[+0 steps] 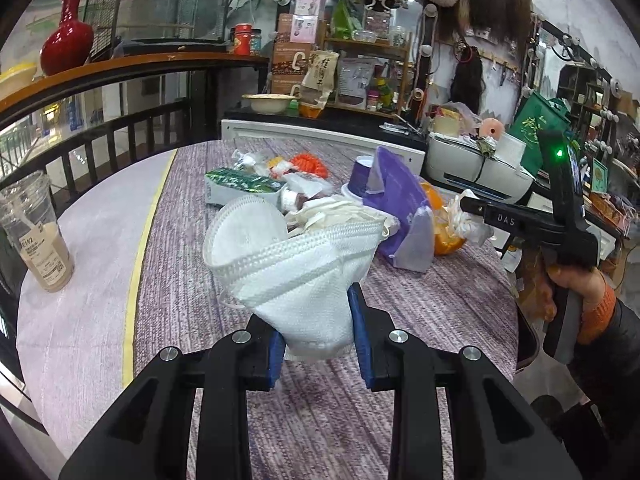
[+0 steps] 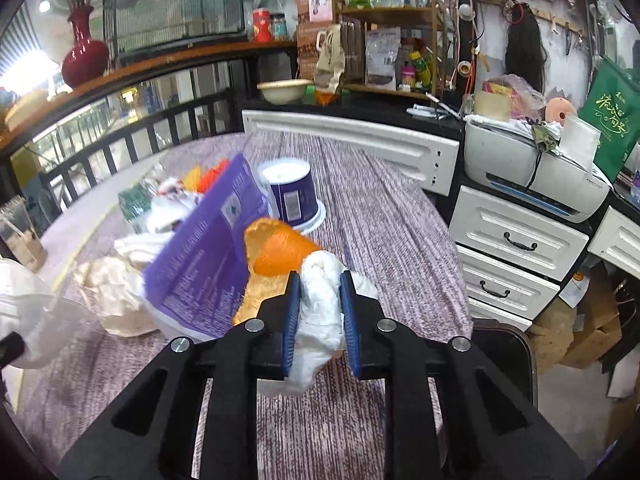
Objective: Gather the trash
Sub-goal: 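Carry the mask and tissue over the black bin with both grippers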
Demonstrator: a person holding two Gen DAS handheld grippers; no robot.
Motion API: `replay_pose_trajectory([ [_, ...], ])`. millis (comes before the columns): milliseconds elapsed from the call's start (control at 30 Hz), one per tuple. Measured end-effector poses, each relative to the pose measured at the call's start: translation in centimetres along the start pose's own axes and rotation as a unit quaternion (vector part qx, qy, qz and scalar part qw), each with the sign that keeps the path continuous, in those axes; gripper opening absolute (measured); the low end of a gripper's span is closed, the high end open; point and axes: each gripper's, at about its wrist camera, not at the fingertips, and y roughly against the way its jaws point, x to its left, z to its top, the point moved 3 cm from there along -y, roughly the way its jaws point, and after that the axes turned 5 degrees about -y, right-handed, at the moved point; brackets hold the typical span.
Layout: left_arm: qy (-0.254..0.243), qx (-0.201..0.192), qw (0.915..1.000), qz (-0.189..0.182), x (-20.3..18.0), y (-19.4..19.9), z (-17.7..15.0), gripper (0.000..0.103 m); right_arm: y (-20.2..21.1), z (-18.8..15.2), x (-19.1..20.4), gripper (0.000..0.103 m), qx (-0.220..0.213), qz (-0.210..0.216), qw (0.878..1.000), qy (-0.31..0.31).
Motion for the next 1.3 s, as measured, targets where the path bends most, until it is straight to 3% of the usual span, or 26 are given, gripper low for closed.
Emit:
replay_pose_trajectory([
  [333,-0.036,-0.031,0.9979,-0.043,-6.0,1.0,1.7,0.029,5.4,-0.6,-4.8,0.021,-0.032,0.0,0.999,-0.029],
  [567,-0.066,-0.046,0.9936,-0.078,-10.5,1.3,2.3,0.029,8.1,-2.6,-9.5,0.021,-0.052,-0.048,0.997,-0.04],
  [933,-0.109,0.004,0.9795,-0.169,-19.8,-2.7,1.8,0.029,5.6,-8.8,-18.7,0.021,0.029,-0.105,0.987,-0.12],
  [1167,-0.14,0.009,0.9718,-0.189,-24.0,-3.6,1.6,0.029,2.2,-13.4,-22.1,0.021,0.083,-0.119,0.977,-0.157],
  [1233,-0.145,0.017,0.9705,-0.192,-24.9,-4.1,1.4,0.029,0.9,-14.6,-22.9,0.025,0.096,-0.12,0.974,-0.168],
  [1300,-0.146,0.025,0.9698,-0.194,-25.6,-4.7,1.2,0.029,-0.1,-15.7,-23.6,0.037,0.105,-0.127,0.971,-0.176],
])
